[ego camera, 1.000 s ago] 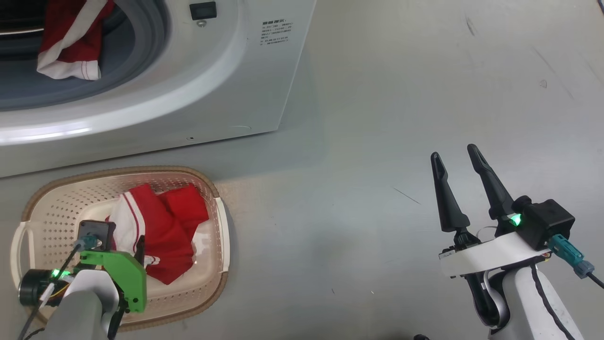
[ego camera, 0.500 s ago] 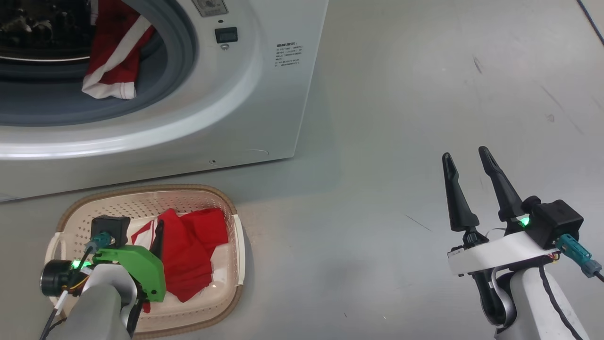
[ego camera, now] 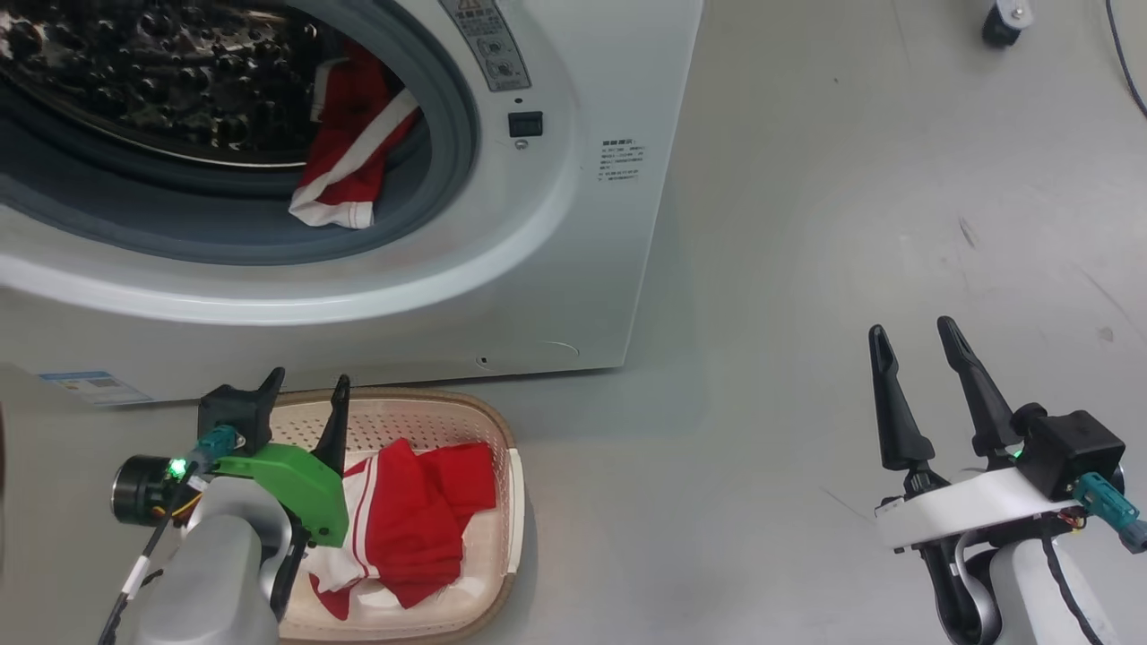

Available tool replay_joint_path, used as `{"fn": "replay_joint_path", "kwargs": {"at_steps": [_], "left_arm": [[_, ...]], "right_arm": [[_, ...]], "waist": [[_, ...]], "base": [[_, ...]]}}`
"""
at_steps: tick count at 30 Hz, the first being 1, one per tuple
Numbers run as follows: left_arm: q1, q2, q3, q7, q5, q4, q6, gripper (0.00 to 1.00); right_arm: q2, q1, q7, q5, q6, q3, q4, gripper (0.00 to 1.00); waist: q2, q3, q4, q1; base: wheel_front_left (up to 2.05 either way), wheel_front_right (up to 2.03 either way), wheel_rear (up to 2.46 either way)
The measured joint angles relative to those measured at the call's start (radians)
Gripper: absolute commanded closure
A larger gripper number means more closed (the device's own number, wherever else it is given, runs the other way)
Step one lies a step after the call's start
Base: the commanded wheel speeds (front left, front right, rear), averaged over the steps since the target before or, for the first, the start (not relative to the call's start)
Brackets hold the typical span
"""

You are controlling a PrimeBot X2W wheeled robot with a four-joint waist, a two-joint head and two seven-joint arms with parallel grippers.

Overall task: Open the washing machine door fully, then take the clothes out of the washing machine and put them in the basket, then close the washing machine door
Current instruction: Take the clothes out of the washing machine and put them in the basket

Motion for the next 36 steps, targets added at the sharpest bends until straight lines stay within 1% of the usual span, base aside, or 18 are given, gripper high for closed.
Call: {"fn": "replay_joint_path", "kwargs": {"at_steps": [9, 16, 27, 36], "left_arm": [[0.016, -0.016, 0.014, -0.001, -0.040, -0.086, -0.001, 0.00], [0.077, -0.017, 0.038, -0.001, -0.044, -0.212, -0.001, 0.00], [0.190, -0.019, 0.081, -0.001, -0.050, -0.369, -0.001, 0.00], [0.262, -0.020, 0.083, -0.004, -0.041, -0.456, 0.000, 0.00]], "right_arm": [[0.000, 0.048, 0.000, 0.000, 0.000, -0.006, 0.009, 0.00], [0.000, 0.072, 0.000, 0.000, 0.000, -0.004, 0.008, 0.00], [0.001, 0.109, 0.000, 0.000, 0.000, -0.005, 0.007, 0.00], [0.001, 0.129, 0.000, 0.000, 0.000, 0.003, -0.002, 0.00]], "waist": [[0.0000, -0.089, 0.063, 0.0000], [0.0000, -0.143, 0.094, 0.0000], [0.0000, -0.196, 0.106, 0.0000], [0.0000, -0.212, 0.104, 0.0000]], "base": [[0.00, 0.00, 0.00], [0.00, 0.00, 0.00], [0.00, 0.00, 0.00], [0.00, 0.00, 0.00]]}}
